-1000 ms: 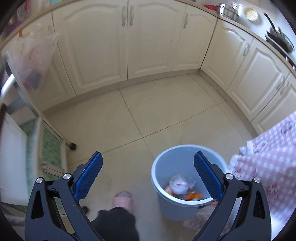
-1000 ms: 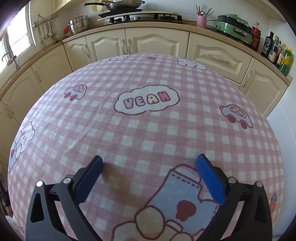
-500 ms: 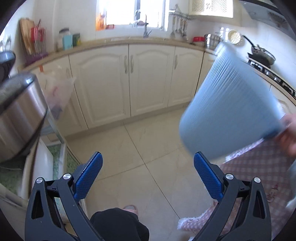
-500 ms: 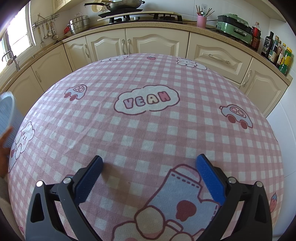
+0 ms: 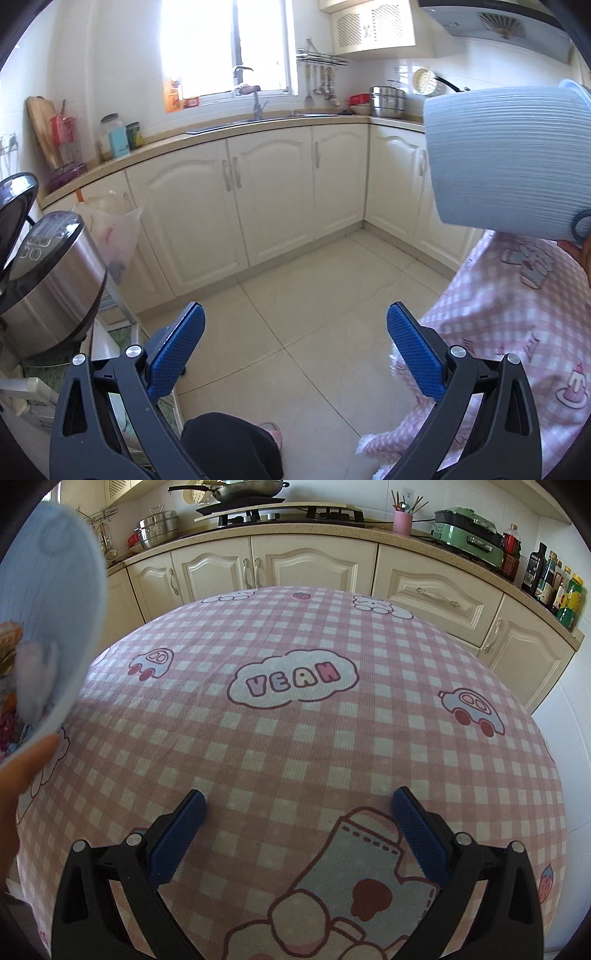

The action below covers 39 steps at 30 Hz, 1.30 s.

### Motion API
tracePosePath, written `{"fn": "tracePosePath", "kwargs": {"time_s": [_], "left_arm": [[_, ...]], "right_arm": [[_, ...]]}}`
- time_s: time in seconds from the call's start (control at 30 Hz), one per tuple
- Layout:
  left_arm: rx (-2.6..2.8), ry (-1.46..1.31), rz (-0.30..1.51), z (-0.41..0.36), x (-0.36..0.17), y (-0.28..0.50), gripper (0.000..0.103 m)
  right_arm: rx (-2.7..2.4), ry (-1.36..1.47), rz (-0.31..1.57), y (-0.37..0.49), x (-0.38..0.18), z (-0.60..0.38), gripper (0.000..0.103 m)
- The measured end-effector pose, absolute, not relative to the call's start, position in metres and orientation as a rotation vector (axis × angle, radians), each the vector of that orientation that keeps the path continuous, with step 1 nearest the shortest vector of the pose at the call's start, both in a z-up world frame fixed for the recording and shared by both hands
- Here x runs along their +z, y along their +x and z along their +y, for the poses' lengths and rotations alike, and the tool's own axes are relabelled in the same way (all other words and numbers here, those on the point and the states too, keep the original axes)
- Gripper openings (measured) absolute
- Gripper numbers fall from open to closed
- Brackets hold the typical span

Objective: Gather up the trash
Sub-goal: 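Lift the blue bucket off the floor with the right hand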

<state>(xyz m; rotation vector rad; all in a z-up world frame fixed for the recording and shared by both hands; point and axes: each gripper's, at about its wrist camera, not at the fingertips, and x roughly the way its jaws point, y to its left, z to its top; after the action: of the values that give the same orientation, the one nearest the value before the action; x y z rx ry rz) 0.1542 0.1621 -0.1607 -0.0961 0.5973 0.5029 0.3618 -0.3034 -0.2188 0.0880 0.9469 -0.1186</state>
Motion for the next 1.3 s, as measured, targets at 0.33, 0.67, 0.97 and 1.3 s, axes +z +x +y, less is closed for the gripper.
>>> {"fn": "tracePosePath", "kwargs": {"time_s": [0.33,0.67,0.97,1.3], "left_arm": [[0.432,-0.088,0.597,0.145,-0.155,0.163,0.095],[0.415,-0.072,0.554,0.145,-0.145,0.160,0.095],[0.391,-0.114,0.556,0.156,-0.145,0.155,0.095],[0.391,-0.132,0.565,0.166,-0.148,0.150,0.095]], "right_arm": [[-0.119,0.088,0.947,0.360,-0.216,-0.304,0.099],[-0.118,0.089,0.947,0.361,-0.217,-0.304,0.099],[-0.119,0.089,0.947,0.360,-0.217,-0.303,0.099],[-0.118,0.089,0.947,0.360,-0.217,-0.304,0.099]]}}
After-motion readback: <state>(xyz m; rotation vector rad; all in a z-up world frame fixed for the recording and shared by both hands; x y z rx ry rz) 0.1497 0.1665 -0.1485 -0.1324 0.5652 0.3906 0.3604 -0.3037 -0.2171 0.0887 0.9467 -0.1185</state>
